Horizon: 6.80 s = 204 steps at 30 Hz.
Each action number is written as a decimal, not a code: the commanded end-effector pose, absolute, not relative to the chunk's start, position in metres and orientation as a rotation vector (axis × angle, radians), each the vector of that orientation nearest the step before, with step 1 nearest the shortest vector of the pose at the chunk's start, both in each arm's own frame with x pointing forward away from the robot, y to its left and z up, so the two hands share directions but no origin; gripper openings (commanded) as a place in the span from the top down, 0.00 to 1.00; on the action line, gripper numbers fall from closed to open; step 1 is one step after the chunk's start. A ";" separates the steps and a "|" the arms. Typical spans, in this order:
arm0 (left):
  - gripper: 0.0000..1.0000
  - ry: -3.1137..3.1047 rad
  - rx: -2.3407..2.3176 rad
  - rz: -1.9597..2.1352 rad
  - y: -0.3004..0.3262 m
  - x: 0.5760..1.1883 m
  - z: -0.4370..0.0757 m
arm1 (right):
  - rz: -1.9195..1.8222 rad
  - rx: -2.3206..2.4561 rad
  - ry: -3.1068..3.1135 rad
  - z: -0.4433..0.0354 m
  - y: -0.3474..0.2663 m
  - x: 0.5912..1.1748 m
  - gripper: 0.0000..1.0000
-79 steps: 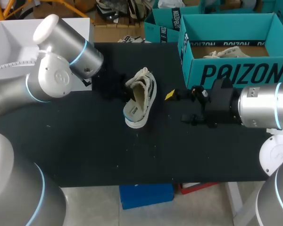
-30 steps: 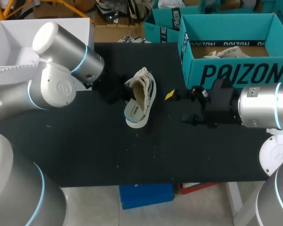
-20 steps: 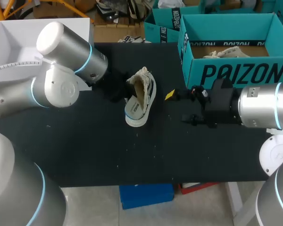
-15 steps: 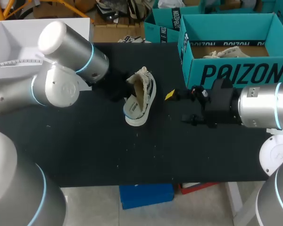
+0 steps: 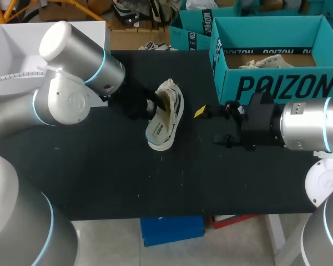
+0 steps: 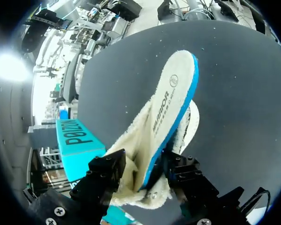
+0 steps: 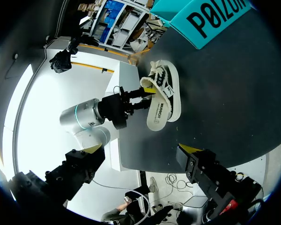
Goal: Take the shoe out of the shoebox, open the shoe tongue, remove and reinsert the insole, then place the shoe into the shoebox
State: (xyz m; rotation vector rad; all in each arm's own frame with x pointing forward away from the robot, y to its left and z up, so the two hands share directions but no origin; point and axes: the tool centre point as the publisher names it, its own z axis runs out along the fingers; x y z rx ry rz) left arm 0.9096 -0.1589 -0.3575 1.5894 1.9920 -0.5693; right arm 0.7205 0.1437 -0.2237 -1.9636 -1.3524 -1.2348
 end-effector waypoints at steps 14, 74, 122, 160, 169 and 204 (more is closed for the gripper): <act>1.00 1.959 1.645 -0.640 -0.154 0.876 -0.363 | -1.233 -1.964 -1.353 -0.223 0.144 0.721 0.00; 1.00 2.057 1.503 -0.249 -0.156 0.931 -0.373 | -1.233 -1.964 -1.353 -0.223 0.144 0.721 0.00; 0.47 2.052 1.593 -0.444 -0.149 0.916 -0.372 | -1.233 -1.964 -1.353 -0.223 0.144 0.721 0.00; 1.00 2.015 1.610 -0.362 -0.143 0.911 -0.373 | -1.233 -1.964 -1.353 -0.223 0.144 0.721 0.00; 1.00 1.976 1.587 -0.425 -0.135 0.888 -0.351 | -1.233 -1.964 -1.353 -0.223 0.144 0.721 0.00; 1.00 1.921 1.346 -0.664 -0.093 0.830 -0.322 | -1.233 -1.964 -1.353 -0.223 0.144 0.721 0.00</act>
